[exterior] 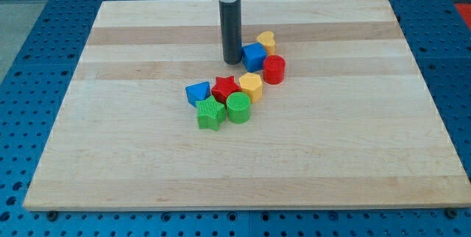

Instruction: Separate the hexagon from the group of blocks

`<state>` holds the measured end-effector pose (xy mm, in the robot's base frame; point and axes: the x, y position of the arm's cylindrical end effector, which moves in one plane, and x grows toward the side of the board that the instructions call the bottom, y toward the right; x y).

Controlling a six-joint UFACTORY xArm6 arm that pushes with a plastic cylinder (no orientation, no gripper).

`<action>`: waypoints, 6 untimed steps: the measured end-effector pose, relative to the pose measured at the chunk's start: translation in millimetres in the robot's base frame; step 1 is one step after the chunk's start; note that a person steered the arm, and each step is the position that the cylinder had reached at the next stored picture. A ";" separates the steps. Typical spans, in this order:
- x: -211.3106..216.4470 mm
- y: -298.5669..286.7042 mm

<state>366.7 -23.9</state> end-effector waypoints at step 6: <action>77.7 84.7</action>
